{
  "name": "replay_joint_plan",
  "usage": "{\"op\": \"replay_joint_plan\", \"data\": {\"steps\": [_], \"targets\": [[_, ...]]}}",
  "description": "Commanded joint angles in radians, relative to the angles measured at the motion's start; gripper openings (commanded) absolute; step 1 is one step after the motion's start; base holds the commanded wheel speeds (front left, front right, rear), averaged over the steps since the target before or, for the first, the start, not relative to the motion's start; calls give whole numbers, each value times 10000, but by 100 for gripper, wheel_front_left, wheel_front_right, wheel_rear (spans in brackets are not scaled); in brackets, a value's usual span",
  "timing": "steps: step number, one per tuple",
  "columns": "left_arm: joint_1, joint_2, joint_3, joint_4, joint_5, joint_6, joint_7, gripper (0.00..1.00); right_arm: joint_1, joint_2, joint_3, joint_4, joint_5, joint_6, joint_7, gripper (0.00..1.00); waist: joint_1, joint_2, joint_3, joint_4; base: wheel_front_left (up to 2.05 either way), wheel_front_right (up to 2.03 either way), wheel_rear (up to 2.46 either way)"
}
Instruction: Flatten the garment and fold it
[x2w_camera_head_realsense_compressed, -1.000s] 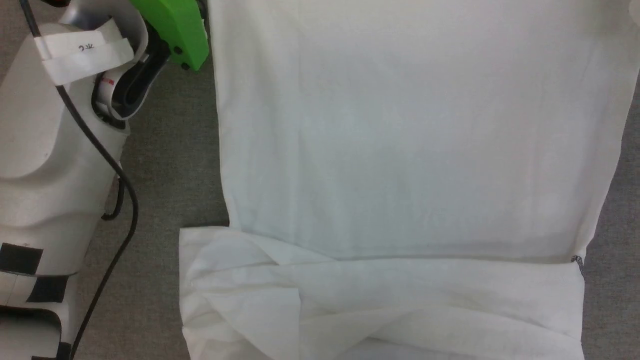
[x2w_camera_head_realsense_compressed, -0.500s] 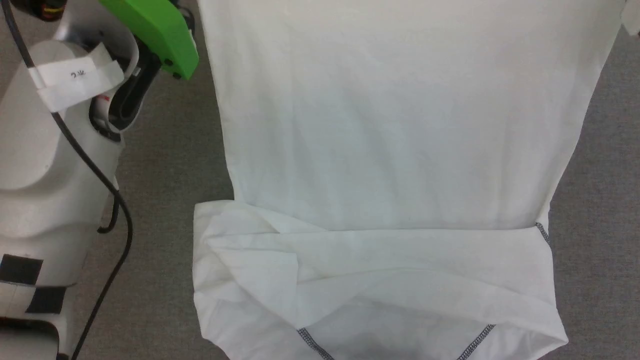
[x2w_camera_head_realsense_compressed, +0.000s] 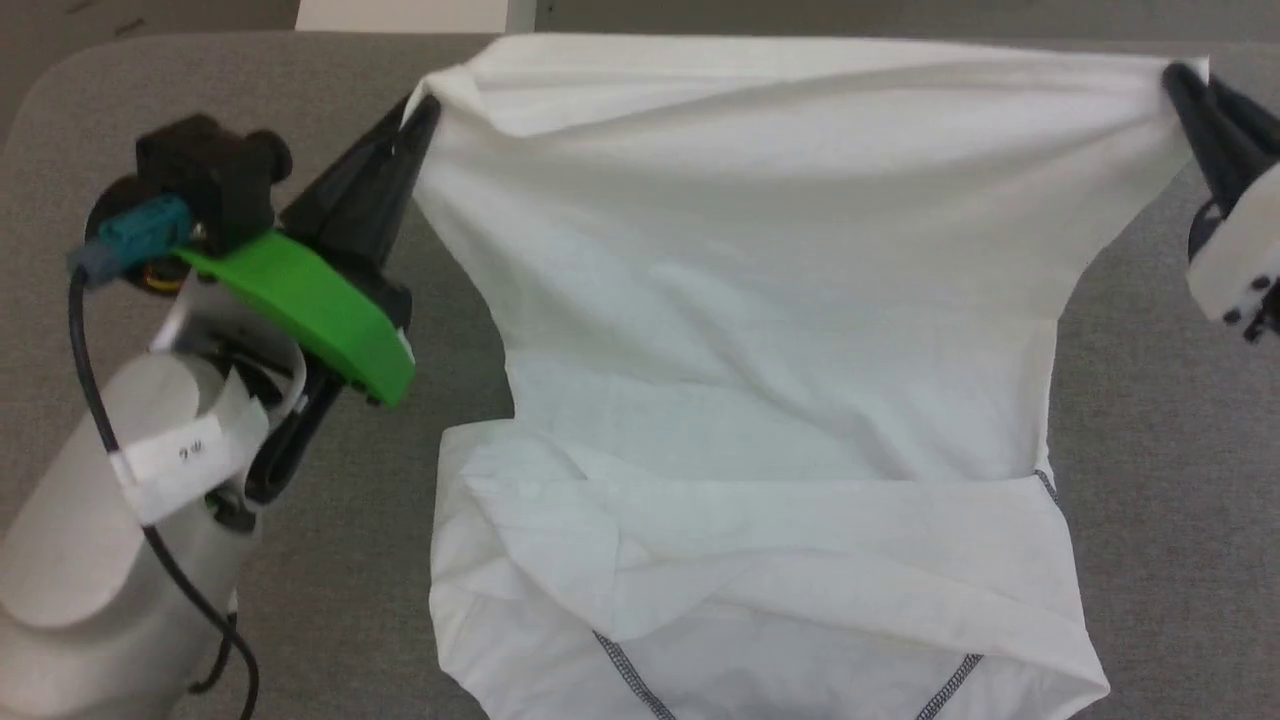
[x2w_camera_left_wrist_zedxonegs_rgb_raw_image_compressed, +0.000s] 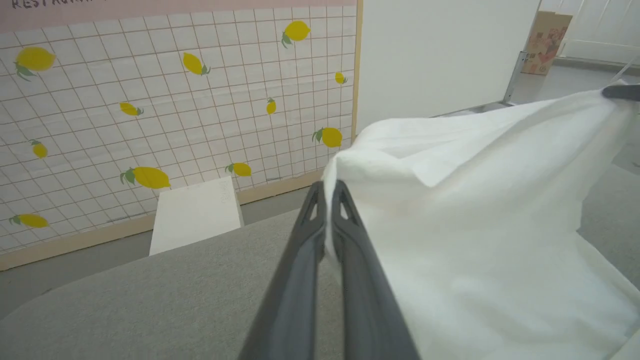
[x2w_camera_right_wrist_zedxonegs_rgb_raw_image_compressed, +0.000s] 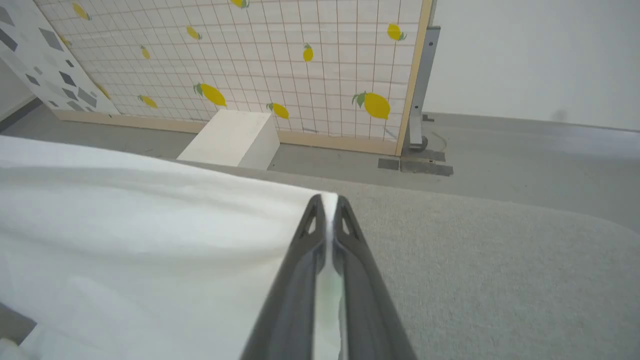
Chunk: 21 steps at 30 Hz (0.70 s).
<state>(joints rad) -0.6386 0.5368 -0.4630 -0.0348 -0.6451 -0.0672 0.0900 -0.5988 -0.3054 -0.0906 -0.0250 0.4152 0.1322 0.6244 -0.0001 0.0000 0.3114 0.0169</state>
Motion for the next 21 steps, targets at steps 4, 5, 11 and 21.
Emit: {"op": "replay_joint_plan", "data": {"steps": [4,5,11,21], "targets": [[1593,268,57,-1144,-19,555,-288,0,1744,481,-457,-1124,321,-15,274,0,1,0,-633,57,0,0,0],[1981,316,59,-1414,-31,696,-342,0,2177,626,-566,-1409,371,-15,338,0,1,0,-720,61,0,0,0],[4020,644,-60,-2473,22,1376,-550,0,4254,1378,-1093,-2695,524,-15,572,0,1,0,-1202,87,0,0,0],[7259,734,-142,-3591,-1110,2252,-622,0,7680,2488,-2053,-3690,1016,-15,609,0,1,0,-1963,152,0,0,0]]}}
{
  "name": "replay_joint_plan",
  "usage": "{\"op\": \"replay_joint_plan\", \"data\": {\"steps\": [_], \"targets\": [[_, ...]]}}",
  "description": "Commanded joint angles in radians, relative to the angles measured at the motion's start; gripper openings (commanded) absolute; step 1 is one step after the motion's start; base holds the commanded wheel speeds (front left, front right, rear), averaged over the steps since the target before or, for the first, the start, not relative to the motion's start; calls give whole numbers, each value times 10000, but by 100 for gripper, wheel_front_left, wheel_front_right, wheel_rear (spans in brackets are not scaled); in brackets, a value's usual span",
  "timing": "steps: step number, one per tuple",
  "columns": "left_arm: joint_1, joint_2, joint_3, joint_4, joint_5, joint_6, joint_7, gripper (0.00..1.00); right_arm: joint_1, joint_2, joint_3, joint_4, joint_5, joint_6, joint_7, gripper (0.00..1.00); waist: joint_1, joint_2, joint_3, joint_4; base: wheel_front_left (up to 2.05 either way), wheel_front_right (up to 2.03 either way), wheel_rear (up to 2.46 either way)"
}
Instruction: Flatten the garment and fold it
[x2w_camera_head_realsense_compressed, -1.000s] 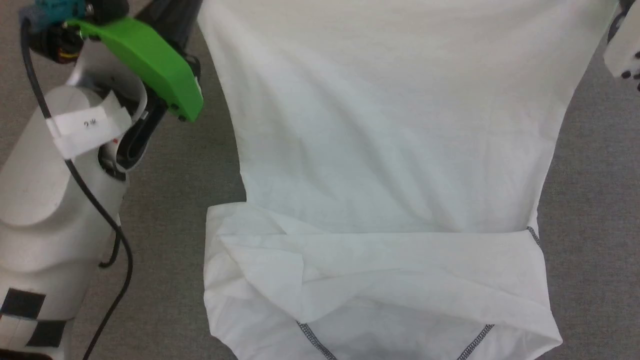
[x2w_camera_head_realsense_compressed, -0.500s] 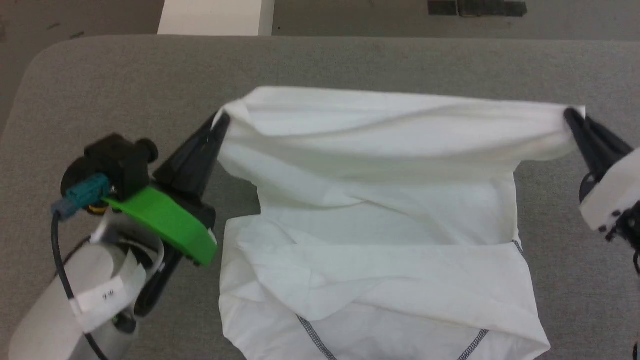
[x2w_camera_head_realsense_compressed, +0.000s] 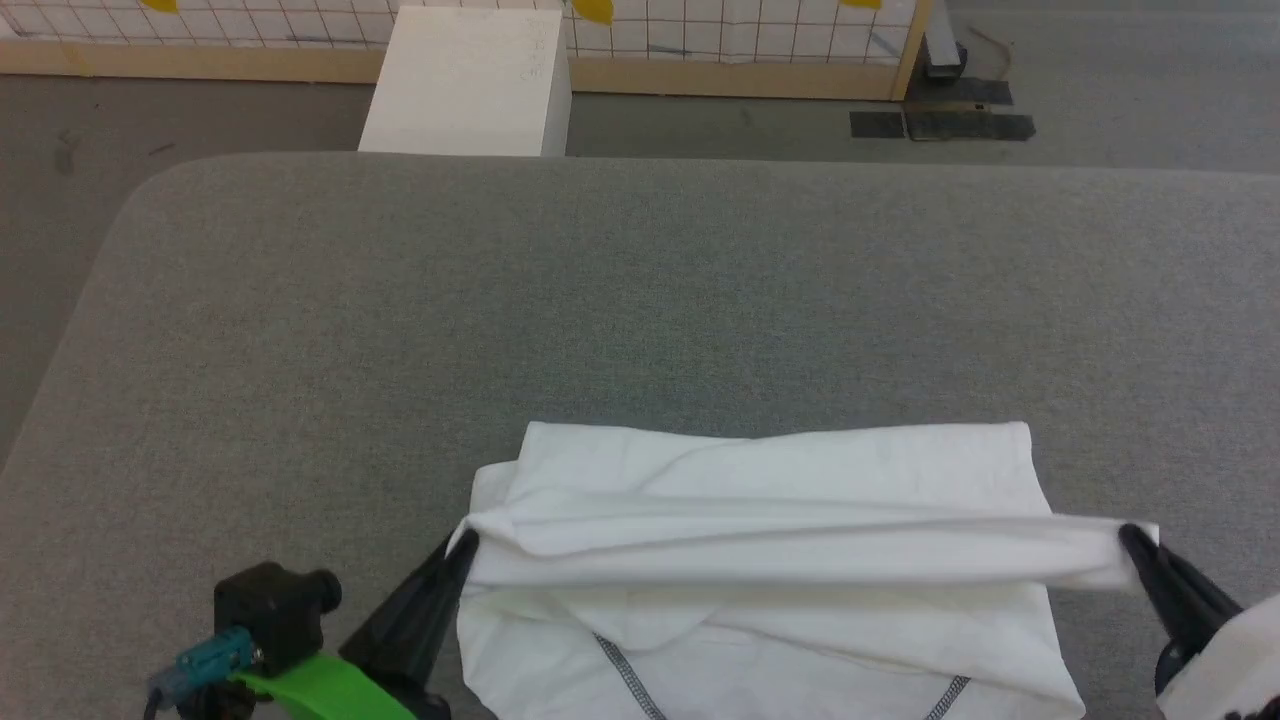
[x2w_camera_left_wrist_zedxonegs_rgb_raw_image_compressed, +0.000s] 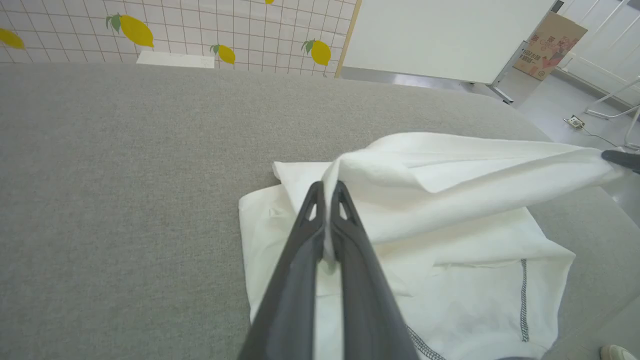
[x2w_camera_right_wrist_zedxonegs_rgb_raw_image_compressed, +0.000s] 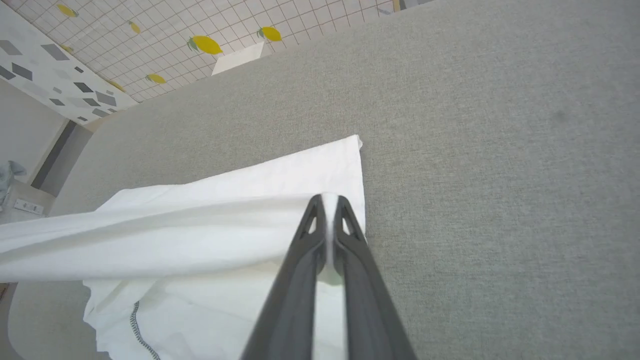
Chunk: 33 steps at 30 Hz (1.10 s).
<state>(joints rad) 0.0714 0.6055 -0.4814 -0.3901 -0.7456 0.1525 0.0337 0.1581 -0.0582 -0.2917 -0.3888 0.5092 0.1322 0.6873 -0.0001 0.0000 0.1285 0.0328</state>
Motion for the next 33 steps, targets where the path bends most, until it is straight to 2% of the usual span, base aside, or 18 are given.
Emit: {"op": "replay_joint_plan", "data": {"steps": [1,10,21,23,24,25,29,33], "targets": [[420,58,43,-88,-238,109,-51,0,401,42,-59,-45,150,-15,-19,0,1,0,-194,-24,0,0,0],[1934,23,-349,85,-1037,283,261,0,2272,77,202,619,813,-15,-535,0,1,0,-597,-191,0,0,0],[1316,-546,-1067,2356,-1361,-260,878,0,2104,78,927,1847,-25,-15,-751,0,1,0,-836,-317,0,0,0],[1082,-649,-1105,2732,-1377,-371,916,0,1954,79,1021,2024,-137,-15,-792,18,1,0,-808,-341,0,0,0],[883,-761,-1090,3031,-1413,-441,896,47,1796,79,1080,2162,-175,-15,-894,62,1,0,-786,-370,0,0,0],[792,-822,-1056,3164,-1422,-454,843,99,1720,79,1109,2214,-181,-15,-973,100,1,0,-775,-386,0,0,0],[603,-967,-943,3346,-1436,-451,647,100,1568,79,1156,2262,-116,-15,-1141,100,1,0,-766,-439,0,0,0],[740,-910,-474,2657,-1417,-165,84,100,1559,79,899,1551,-88,-15,-1099,100,1,0,-729,-469,0,0,0]]}}
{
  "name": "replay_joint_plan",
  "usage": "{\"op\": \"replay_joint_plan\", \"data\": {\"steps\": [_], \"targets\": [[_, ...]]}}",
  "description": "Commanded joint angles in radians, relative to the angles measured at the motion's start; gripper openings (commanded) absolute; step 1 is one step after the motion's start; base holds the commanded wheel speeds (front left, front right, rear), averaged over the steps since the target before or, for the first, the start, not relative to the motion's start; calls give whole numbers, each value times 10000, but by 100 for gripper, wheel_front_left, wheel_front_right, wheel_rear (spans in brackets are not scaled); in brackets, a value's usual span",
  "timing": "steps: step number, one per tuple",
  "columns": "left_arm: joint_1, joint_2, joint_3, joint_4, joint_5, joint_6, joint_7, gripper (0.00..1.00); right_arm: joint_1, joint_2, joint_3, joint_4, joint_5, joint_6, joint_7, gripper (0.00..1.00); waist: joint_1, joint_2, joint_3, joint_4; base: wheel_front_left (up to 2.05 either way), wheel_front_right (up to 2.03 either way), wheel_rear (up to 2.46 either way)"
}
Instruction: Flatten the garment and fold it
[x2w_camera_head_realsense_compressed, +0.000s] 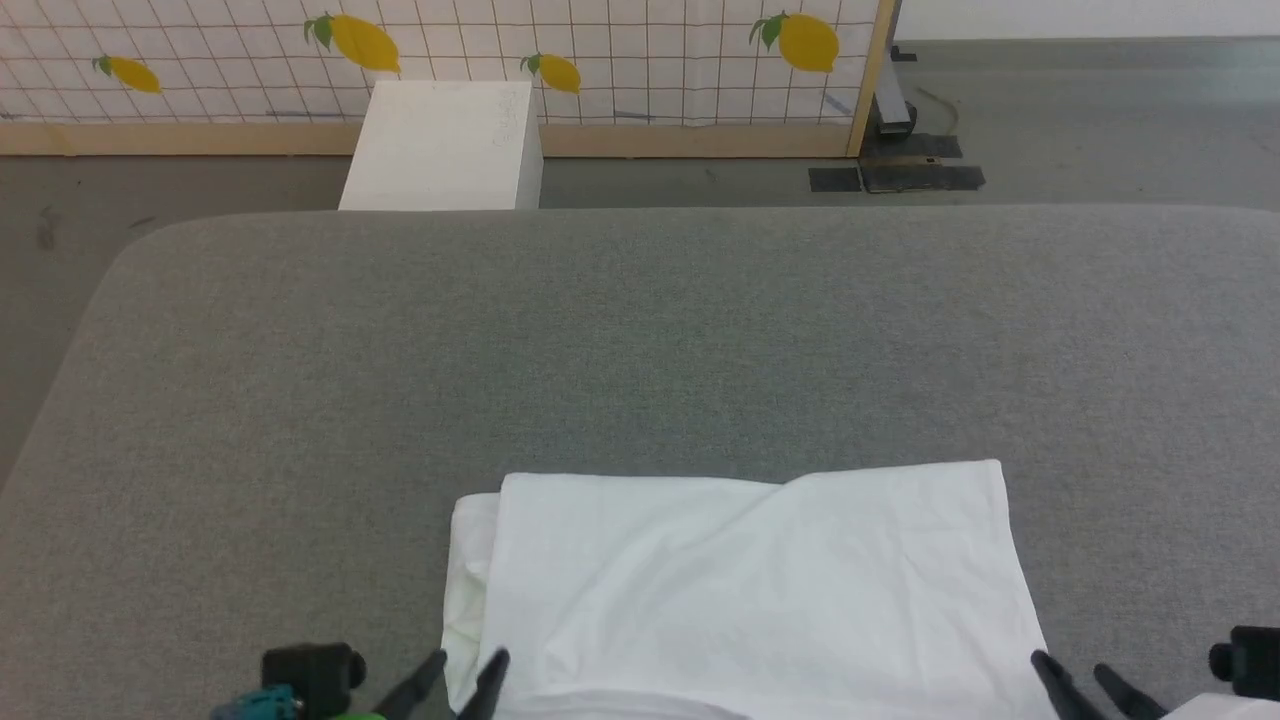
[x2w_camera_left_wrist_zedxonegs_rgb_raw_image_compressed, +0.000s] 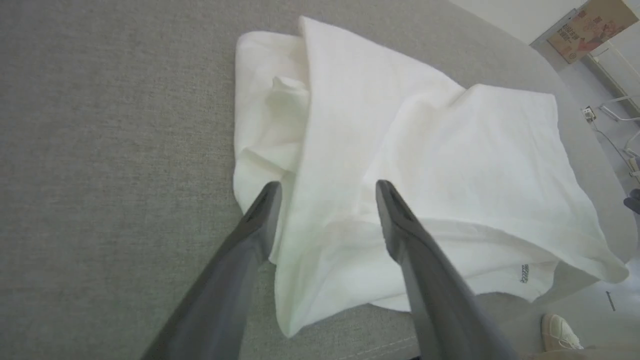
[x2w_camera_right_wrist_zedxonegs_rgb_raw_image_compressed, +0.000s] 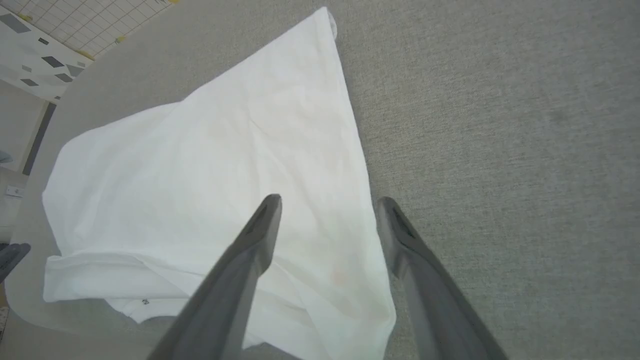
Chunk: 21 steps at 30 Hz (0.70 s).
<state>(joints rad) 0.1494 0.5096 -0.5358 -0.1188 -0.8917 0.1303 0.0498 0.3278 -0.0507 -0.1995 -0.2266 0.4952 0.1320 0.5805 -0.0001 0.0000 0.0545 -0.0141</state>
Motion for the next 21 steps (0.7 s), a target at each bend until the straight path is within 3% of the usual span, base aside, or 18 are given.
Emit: {"op": "replay_joint_plan", "data": {"steps": [1,6,7,8,12,13,14,15,21], "targets": [[-1,55,168,-239,69,145,-197,100,-146,4,-101,-218,68,-13,-68,100,1,0,24,-3,0,0,0],[-4,-1,905,-1186,974,1028,-1596,100,-333,4,-498,-834,-372,-13,-698,100,1,0,142,39,0,0,0],[-130,-347,1471,-1498,1733,1624,-2736,100,-460,4,-609,-741,-559,-13,-1143,100,1,0,222,86,0,0,0],[-145,-606,1756,-1592,1943,1862,-2933,100,-496,4,-620,-638,-611,-13,-1276,100,1,0,258,118,0,0,0],[-13,-1202,2539,-1656,3093,2413,-3102,100,-649,5,-362,-238,-887,-13,-1508,100,1,0,391,169,0,0,0],[26,-1301,2683,-1678,3571,2462,-3107,100,-726,5,-259,-130,-997,-13,-1532,100,1,0,439,176,0,0,0],[194,-1398,2793,-1555,4801,2499,-3111,100,-970,5,-142,267,-1095,-13,-1591,100,1,0,549,243,0,0,0],[256,-1473,2784,-1481,5085,2471,-3111,100,-1058,5,-132,428,-1094,-13,-1605,100,1,0,582,285,0,0,0],[410,-2124,3143,-1241,5551,1919,-3114,100,-1488,5,-81,1555,-1410,-13,-1448,100,1,0,839,617,0,0,0]]}}
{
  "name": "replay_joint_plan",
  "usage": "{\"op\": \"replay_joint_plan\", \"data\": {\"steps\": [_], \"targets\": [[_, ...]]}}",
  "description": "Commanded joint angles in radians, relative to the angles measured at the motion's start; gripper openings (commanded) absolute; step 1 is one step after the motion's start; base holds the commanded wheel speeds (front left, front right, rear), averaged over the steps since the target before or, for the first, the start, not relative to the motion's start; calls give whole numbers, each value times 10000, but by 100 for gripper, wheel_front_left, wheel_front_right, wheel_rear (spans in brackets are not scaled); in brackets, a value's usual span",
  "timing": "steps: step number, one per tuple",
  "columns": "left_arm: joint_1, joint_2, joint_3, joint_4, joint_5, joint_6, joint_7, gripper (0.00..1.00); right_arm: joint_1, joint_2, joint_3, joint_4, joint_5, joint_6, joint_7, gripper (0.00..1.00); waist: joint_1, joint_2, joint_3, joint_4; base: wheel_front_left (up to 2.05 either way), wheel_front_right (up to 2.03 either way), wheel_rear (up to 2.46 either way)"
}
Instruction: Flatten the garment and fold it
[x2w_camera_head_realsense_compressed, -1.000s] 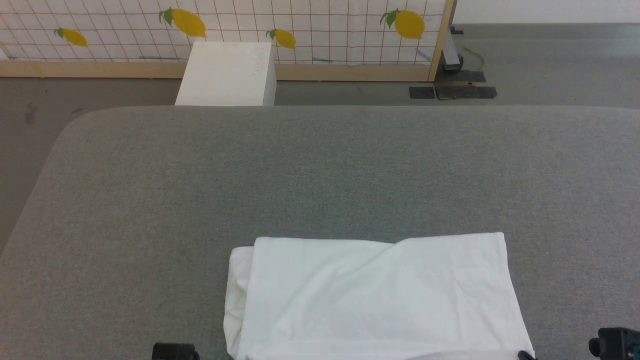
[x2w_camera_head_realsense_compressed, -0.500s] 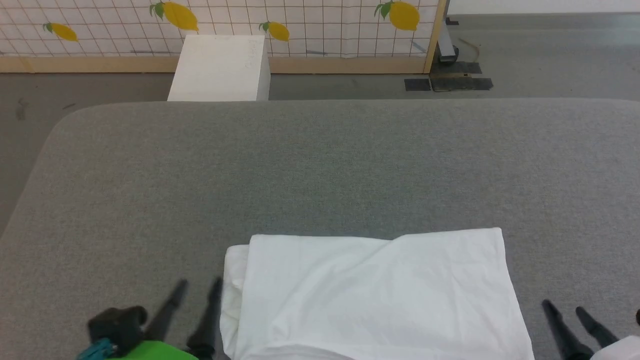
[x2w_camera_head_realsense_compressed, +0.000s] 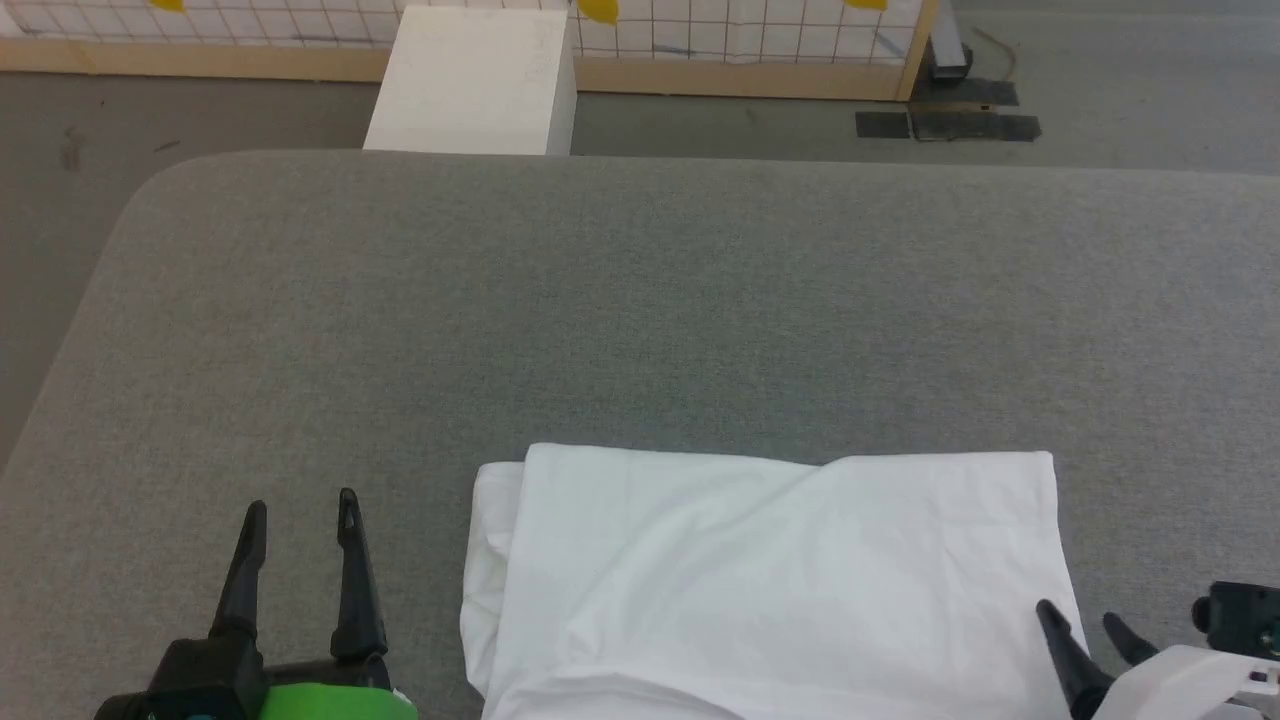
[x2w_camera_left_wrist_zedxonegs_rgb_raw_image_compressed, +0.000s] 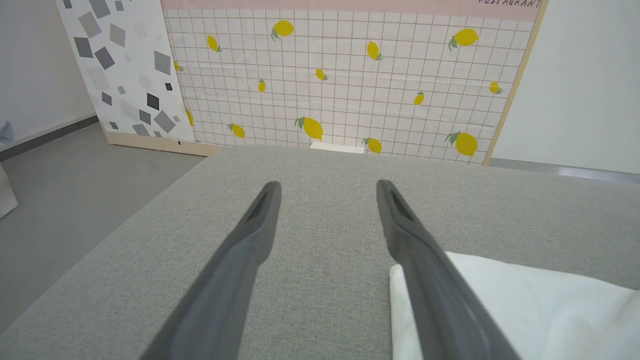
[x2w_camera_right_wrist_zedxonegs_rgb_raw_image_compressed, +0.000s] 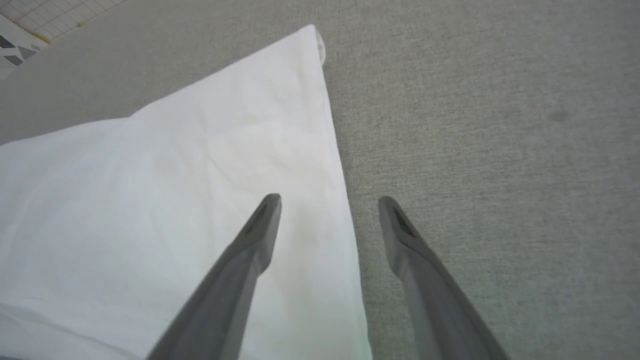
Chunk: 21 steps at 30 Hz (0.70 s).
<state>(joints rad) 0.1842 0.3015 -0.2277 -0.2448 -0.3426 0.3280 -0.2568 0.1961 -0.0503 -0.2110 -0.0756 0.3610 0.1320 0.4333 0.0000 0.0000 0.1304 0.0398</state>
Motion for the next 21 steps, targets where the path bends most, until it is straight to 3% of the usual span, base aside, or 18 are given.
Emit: {"op": "replay_joint_plan", "data": {"steps": [1,11,12,13,14,15,21], "targets": [[58,-76,107,38,78,-131,-48,100,-202,1,87,153,-119,-13,77,100,0,0,112,105,0,0,0],[-7,-246,323,230,230,-716,-48,100,-490,1,525,1653,428,-13,454,100,0,0,242,225,0,0,0],[-10,-240,336,252,223,-748,-48,100,-528,1,549,1782,538,-13,462,84,0,0,228,222,0,0,0],[-4,-229,354,275,215,-774,-48,100,-572,1,559,1905,641,-13,446,48,0,0,206,211,0,0,0],[17,-215,367,303,202,-800,-48,100,-628,1,574,2040,715,-13,402,32,0,0,174,194,0,0,0],[40,-209,377,317,188,-810,-48,100,-670,1,594,2136,725,-13,364,0,0,0,144,177,0,0,0],[156,-95,422,398,69,-904,-24,100,-884,1,607,2658,772,-13,178,0,0,0,-143,64,0,0,0]]}}
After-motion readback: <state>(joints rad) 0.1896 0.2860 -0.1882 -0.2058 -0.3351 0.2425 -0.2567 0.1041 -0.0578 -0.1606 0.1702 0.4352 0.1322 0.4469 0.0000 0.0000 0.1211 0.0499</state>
